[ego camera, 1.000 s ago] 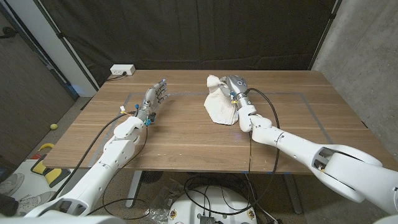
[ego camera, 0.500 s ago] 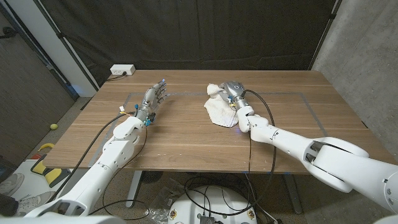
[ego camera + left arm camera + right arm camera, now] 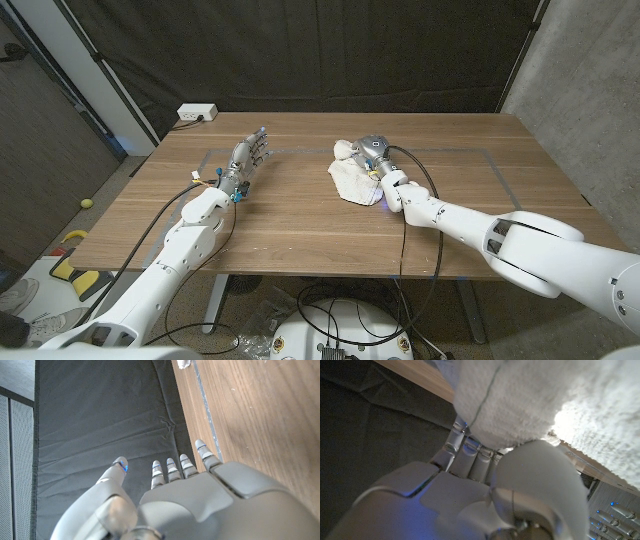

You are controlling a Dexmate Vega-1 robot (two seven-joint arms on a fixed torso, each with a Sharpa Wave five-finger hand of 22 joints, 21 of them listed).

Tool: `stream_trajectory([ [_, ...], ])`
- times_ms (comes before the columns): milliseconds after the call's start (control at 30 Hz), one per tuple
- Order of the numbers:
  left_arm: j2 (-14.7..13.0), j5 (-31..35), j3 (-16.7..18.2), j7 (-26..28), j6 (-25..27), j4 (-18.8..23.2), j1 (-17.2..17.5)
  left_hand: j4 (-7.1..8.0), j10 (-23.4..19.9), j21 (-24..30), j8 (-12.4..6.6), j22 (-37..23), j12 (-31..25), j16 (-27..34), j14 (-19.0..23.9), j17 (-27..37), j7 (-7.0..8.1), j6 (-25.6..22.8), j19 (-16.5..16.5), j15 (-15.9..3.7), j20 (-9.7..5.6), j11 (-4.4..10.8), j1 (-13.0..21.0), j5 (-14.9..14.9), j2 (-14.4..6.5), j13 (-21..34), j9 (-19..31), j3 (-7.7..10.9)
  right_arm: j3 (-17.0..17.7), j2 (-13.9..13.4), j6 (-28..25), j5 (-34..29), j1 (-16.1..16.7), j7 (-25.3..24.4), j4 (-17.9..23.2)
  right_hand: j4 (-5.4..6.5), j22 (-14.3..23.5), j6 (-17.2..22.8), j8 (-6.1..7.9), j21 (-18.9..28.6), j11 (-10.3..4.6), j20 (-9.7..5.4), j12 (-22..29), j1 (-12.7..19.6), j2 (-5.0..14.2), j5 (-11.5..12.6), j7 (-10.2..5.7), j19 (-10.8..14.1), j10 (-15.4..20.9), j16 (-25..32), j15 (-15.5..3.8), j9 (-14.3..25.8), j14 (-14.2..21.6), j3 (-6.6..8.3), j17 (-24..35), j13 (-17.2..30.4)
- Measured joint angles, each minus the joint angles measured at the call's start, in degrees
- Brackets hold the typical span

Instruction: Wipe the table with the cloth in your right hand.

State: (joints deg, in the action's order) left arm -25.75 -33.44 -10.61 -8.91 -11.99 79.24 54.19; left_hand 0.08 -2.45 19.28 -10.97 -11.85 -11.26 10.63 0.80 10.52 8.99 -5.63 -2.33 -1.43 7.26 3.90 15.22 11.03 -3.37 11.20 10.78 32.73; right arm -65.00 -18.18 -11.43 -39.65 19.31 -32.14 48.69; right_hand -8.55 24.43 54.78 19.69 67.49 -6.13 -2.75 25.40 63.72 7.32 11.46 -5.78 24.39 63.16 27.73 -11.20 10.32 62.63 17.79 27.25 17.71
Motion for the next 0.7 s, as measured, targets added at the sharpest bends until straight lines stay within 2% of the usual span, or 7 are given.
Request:
stream_trajectory([
  [300, 0.0, 0.0, 0.02, 0.0, 0.0, 0.0, 0.01, 0.0, 0.0, 0.0, 0.0, 0.0, 0.0, 0.0, 0.0, 0.0, 0.0, 0.0, 0.0, 0.0, 0.0, 0.0, -0.38, 0.0, -0.37, 0.0, 0.0, 0.0, 0.0, 0.0, -3.03, -2.16, 0.0, 3.99, 0.0, 0.0, -0.51, 0.05, -0.08, 0.37, 0.0, 0.17, -0.03, -0.02, -0.47, 0.3, 0.05, -0.62, 0.0, -0.17, 0.04, 0.0, 0.05, 0.0, 0.27, 0.39],
  [333, 0.0, -0.15, 0.02, -0.02, -0.2, 0.0, 0.01, 0.0, 0.0, 0.0, 0.0, 0.0, 0.0, 0.0, 0.0, 0.0, 0.0, 0.0, 0.0, 0.0, 0.0, 0.0, -0.38, 0.0, -0.38, 0.0, 0.0, 0.0, -2.46, -1.63, -3.48, -2.38, -0.81, 4.44, 0.98, 0.0, -0.53, 0.05, -0.13, 0.37, 0.0, 0.08, -0.03, -0.02, -0.47, 0.3, 0.05, -0.72, 0.0, -0.41, 0.04, 0.0, 0.05, 0.0, 0.28, 0.4],
  [700, 0.04, -0.17, -0.03, -0.21, -0.33, -0.26, -0.13, 0.16, 0.0, 0.0, 0.0, 0.0, 0.0, 0.0, 0.0, 0.0, 0.0, 0.0, 0.0, 0.0, 0.0, 0.0, -0.38, 0.0, -0.37, 0.0, 0.0, -0.16, -1.5, -3.81, -10.37, -2.99, -0.48, 8.93, 4.12, 0.01, -0.99, 0.05, -0.85, 0.79, -0.05, 0.3, -0.21, -0.17, -0.61, 0.3, 0.05, -0.94, 0.2, -0.49, -0.05, 0.03, 0.38, 0.0, 0.73, 0.64],
])
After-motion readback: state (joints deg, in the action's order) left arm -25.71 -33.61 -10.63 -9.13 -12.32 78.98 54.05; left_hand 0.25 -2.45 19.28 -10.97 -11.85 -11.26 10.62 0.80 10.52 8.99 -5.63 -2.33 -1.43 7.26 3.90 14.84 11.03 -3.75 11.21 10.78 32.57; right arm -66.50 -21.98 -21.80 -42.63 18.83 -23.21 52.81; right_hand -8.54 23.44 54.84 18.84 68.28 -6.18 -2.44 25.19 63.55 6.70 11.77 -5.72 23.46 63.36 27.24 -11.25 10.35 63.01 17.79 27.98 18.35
